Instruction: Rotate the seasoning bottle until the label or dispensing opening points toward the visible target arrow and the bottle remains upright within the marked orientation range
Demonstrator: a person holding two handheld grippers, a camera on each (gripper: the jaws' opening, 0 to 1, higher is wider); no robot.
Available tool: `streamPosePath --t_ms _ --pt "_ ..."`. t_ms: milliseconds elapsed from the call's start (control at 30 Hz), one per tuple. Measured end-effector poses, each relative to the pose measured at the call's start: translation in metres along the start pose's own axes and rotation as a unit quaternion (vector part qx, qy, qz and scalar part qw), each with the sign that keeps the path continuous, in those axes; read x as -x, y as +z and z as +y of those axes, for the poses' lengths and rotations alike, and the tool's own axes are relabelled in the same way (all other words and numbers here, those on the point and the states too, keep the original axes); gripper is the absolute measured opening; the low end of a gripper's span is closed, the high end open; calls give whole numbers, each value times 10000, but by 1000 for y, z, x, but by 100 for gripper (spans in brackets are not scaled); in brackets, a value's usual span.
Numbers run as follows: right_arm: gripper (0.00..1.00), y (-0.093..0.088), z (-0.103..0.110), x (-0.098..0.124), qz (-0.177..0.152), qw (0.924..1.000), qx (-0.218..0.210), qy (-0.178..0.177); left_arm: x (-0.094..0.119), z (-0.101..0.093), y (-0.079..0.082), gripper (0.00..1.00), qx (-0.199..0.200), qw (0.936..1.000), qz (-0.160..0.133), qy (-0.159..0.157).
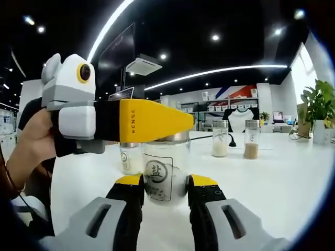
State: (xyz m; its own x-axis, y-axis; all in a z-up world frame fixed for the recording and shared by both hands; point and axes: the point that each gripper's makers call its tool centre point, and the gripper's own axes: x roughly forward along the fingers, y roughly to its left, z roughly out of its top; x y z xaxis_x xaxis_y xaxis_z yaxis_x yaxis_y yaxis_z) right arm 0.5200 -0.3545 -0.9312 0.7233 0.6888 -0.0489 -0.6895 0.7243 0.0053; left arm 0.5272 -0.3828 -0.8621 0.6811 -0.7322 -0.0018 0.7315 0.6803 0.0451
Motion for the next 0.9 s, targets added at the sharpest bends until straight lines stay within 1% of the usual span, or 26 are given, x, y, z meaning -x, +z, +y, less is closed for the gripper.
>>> streamPosePath --t_ms 200,233,267,333,433,600,667,733,800,867,900 --pt "30 -2 -4 1 26 10000 16 -93 -4 -2 -3 35 -9 9999 96 118" --pt "30 -3 -5 1 38 9999 8 -118 -4 0 -4 35 44 9997 102 197" --pt "30 -3 -6 2 33 9999 -11 -144 -4 3 -4 35 98 9993 82 350" --pt "30 -2 -8 2 12 9998 -52 -179 -5 2 -6 35 4 9989 93 470" --pt "30 -3 -11 2 36 9997 -19 -255 -7 -1 -7 39 122 9987 35 484" --pt "30 -5 -11 2 64 9996 -31 -258 -8 1 -7 39 208 9978 49 631" --pt "30 -6 -12 2 67 9996 -43 -283 -8 0 -7 39 265 9974 4 673" --pt "30 -7 -12 2 78 9994 -44 -319 -9 0 -7 40 442 9963 -63 733" --pt "30 -7 -11 2 73 9994 -87 -321 -8 2 -7 40 514 9949 -115 856" --pt "30 -7 -11 2 79 9994 -82 -336 -8 2 -7 38 553 9941 -165 921" --pt "30 -7 -11 2 76 9994 -88 -333 -7 4 -8 36 588 9928 -228 1017"
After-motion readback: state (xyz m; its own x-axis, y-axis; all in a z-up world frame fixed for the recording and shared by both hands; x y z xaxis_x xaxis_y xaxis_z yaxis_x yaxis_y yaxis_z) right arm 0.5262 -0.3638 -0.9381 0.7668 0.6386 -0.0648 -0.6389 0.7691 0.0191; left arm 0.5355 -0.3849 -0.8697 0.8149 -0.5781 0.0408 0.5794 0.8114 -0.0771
